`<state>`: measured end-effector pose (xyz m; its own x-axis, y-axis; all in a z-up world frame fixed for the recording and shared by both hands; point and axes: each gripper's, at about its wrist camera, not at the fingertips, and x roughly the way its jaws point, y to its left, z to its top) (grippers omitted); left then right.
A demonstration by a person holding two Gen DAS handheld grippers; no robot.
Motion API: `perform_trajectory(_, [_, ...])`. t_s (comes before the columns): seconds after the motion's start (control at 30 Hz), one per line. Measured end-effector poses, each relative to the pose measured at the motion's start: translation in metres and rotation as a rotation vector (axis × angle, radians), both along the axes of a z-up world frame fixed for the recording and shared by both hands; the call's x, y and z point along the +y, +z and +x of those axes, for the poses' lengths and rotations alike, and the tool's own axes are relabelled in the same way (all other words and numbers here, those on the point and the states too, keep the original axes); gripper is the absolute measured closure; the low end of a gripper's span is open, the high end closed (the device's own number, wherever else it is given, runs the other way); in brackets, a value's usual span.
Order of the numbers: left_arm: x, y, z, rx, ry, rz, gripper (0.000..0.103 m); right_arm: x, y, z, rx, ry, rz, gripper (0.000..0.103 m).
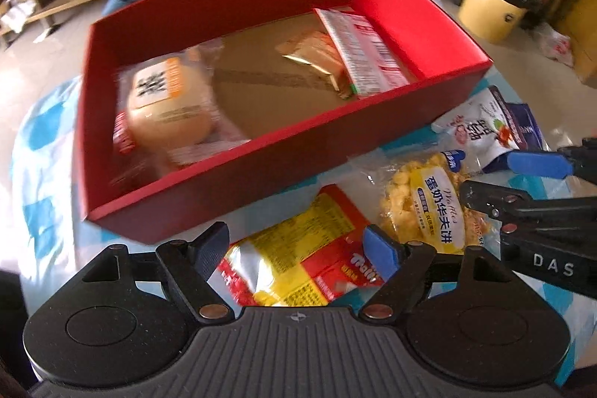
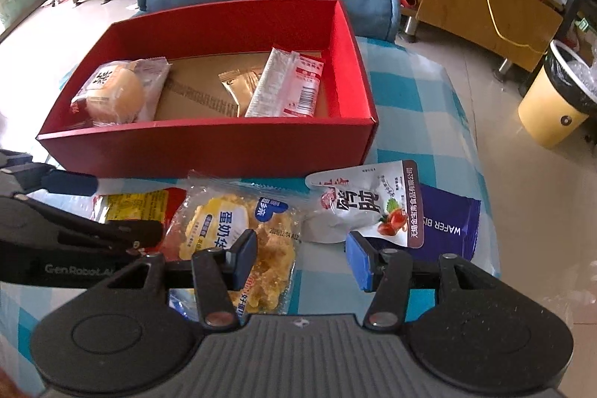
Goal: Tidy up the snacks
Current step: 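Move both open grippers back toward the snacks beside the box, then grasp the yellow-red Trolli bag with the left gripper while the right gripper grasps the egg-cake bag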
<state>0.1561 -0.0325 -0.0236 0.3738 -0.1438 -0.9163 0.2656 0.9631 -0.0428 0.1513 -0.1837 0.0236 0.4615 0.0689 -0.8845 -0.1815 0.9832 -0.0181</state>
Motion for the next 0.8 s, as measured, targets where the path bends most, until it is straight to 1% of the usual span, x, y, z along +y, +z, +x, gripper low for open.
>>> perform_trajectory(0.07, [-0.002,-0.002,0.001,0.001,-0.025,-0.003,0.019,-0.001,0.000,0.001,0.003,-0.002,0.004,0.049])
perform_trajectory(0.27, [-0.003,-0.006,0.000,0.004,-0.086,0.004,0.017,-0.001,0.000,0.003,0.014,0.001,0.010,0.049])
perform_trajectory(0.4, [-0.005,-0.011,-0.013,0.019,-0.144,0.038,0.016,-0.005,-0.001,0.005,0.030,-0.013,0.037,0.049])
perform_trajectory(0.53, [-0.007,-0.012,-0.024,0.027,-0.164,0.069,0.016,-0.004,-0.001,0.007,0.040,-0.013,0.051,0.048])
perform_trajectory(0.6, [-0.005,-0.008,-0.025,0.022,-0.167,0.058,0.016,-0.003,-0.002,0.008,0.048,-0.009,0.062,0.048])
perform_trajectory(0.67, [-0.003,-0.005,-0.024,0.024,-0.175,0.050,0.016,-0.003,-0.003,0.010,0.063,-0.014,0.085,0.045])
perform_trajectory(0.8, [-0.002,-0.003,-0.027,0.024,-0.192,0.062,0.016,0.001,-0.004,0.014,0.101,-0.019,0.143,0.044])
